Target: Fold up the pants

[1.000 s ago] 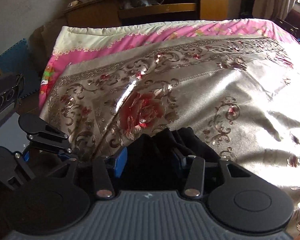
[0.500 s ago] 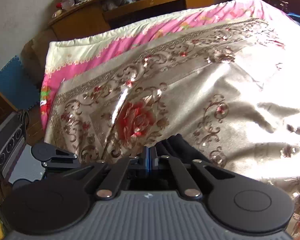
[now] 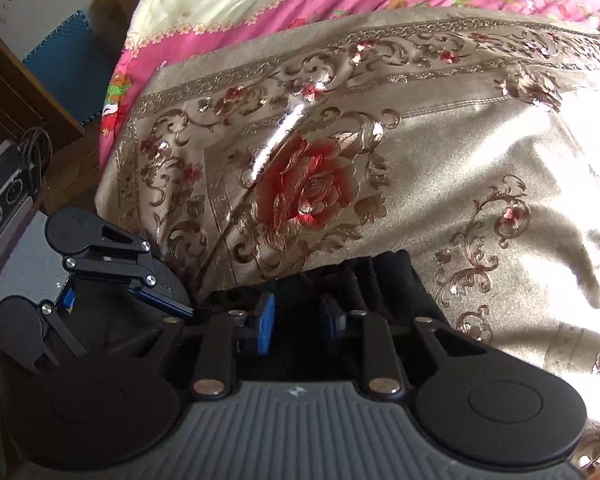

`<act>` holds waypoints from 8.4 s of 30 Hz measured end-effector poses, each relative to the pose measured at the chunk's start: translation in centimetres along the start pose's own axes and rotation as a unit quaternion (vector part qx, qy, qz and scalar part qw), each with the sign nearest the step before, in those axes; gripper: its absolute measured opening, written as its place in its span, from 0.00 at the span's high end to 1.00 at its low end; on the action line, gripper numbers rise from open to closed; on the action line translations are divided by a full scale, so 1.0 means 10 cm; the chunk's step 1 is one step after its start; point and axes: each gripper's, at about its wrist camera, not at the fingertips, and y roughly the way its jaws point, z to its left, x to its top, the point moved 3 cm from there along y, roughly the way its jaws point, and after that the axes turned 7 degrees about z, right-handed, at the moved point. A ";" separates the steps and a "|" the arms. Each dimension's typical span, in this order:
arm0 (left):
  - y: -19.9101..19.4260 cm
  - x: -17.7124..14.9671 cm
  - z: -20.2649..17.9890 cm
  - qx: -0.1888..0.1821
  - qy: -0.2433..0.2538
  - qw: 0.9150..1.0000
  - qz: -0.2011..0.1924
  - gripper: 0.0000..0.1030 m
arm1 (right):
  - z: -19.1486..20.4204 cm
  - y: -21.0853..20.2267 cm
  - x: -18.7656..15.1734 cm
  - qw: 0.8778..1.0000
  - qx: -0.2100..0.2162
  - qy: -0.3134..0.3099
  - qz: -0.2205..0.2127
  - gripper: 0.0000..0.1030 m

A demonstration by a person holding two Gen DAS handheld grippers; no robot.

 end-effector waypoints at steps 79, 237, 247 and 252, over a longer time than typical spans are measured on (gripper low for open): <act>0.08 0.05 -0.38 -0.006 -0.070 0.997 0.038 0.70 | -0.08 0.03 -0.34 0.993 0.027 0.108 -0.030 0.97; 0.48 0.57 0.34 0.133 -0.004 0.991 0.018 0.44 | -0.05 0.16 -2.39 0.763 -0.036 0.546 -0.344 0.34; 0.90 0.91 0.20 0.090 0.038 0.995 0.010 0.45 | -0.43 0.03 -2.46 0.762 -0.040 0.557 -0.329 0.67; 1.22 1.27 -0.01 0.067 0.066 0.996 0.003 0.43 | -0.74 -0.20 -2.63 0.745 -0.098 0.576 -0.322 0.59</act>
